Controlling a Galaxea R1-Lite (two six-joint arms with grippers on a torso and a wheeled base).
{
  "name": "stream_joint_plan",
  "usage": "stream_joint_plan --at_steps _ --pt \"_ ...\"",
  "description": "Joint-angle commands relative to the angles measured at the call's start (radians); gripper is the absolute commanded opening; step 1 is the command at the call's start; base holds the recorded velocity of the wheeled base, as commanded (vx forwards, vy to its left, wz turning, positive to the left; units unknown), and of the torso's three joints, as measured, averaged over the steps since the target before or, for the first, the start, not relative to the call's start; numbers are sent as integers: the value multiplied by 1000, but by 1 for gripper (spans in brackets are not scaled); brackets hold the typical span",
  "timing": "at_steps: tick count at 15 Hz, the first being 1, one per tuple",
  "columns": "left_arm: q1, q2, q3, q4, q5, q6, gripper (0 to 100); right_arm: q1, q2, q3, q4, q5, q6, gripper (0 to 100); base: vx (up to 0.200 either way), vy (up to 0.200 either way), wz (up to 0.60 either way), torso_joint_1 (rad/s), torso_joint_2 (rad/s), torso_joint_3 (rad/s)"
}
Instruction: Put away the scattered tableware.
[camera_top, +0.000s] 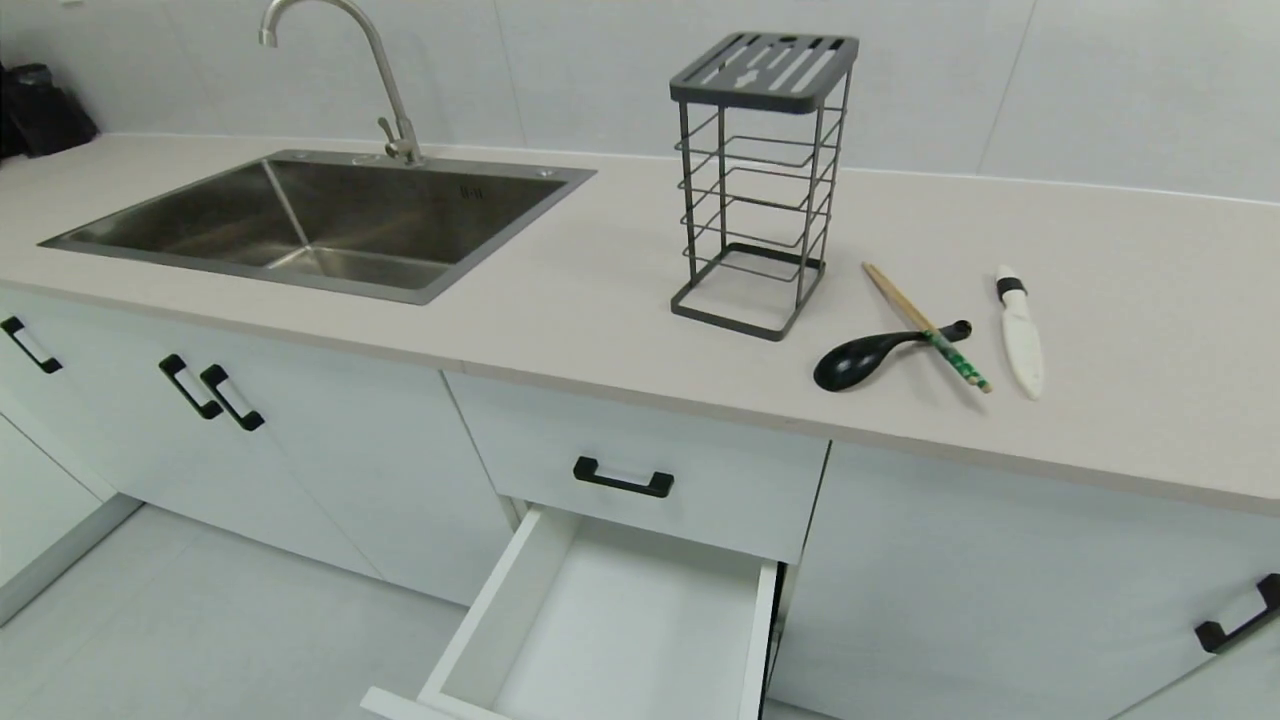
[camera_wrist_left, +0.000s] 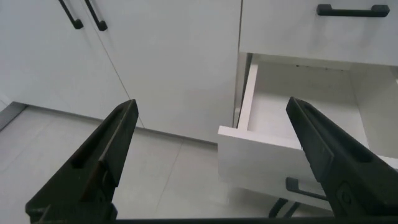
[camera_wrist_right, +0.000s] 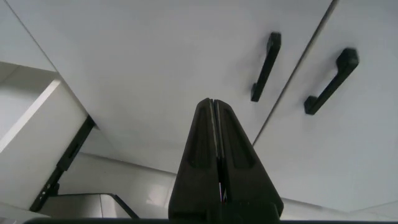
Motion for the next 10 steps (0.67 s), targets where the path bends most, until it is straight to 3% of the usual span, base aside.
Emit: stream_joint_plan --at_steps 1,3,6,10 --pt "0 0 0 0 1 -1 100 0 0 0 0 1 0 0 0 0 0 46 -486 -222" --pt "0 0 0 0 1 -1 100 0 0 0 0 1 0 0 0 0 0 215 -491 -210" --pt "0 0 0 0 1 -2 100 0 0 0 0 1 0 0 0 0 0 406 -484 -237" --pt "0 0 0 0 1 -4 100 0 0 0 0 1 1 0 0 0 0 288 -518 -245"
